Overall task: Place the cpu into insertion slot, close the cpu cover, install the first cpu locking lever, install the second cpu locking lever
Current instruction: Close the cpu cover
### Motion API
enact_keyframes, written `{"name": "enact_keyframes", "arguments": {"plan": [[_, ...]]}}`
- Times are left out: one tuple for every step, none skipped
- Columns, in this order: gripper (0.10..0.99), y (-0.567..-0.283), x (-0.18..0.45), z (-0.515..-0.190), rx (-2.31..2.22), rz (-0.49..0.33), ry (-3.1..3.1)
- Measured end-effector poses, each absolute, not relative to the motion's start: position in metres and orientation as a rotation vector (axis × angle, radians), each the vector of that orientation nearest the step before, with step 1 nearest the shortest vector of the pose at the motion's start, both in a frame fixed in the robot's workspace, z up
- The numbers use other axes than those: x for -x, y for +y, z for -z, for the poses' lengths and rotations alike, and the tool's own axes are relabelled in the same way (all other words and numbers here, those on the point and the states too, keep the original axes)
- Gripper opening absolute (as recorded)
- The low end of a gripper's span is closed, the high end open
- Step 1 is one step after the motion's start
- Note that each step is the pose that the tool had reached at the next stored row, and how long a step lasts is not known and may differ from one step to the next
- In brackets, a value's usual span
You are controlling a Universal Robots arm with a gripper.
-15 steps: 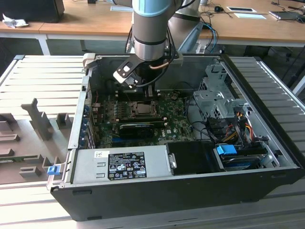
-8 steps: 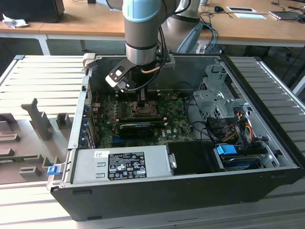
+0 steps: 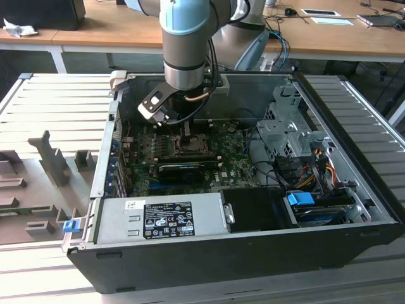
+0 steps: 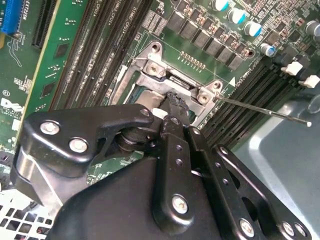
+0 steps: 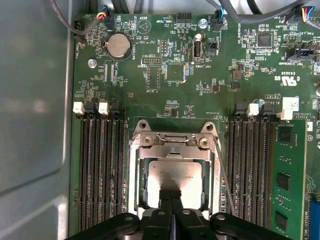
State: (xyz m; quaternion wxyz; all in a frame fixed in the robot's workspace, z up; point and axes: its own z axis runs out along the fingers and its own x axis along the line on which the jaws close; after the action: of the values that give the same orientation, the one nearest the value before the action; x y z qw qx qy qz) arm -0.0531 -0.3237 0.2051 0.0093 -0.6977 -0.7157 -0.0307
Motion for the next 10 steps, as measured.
{"name": "enact_keyframes", "arguments": {"plan": [[0.106,-0.324,0.053,-0.207,2.179,0.097,-2.235],[0.106,-0.324,0.053,-0.21,2.179,0.097,-2.235],[0.106,-0.324,0.053,-0.211,2.179,0.096,-2.235],[0.106,-0.324,0.053,-0.211,2.179,0.097,-2.235],[0.106,-0.324,0.052,-0.211,2.179,0.097,-2.235],[0.106,-0.324,0.051,-0.211,2.179,0.096,-2.235],[0.106,-0.324,0.049,-0.211,2.179,0.096,-2.235],[0.106,-0.324,0.046,-0.211,2.179,0.096,-2.235],[0.106,-0.324,0.045,-0.211,2.179,0.096,-2.235],[0.106,-0.324,0.042,-0.211,2.179,0.096,-2.235]]}}
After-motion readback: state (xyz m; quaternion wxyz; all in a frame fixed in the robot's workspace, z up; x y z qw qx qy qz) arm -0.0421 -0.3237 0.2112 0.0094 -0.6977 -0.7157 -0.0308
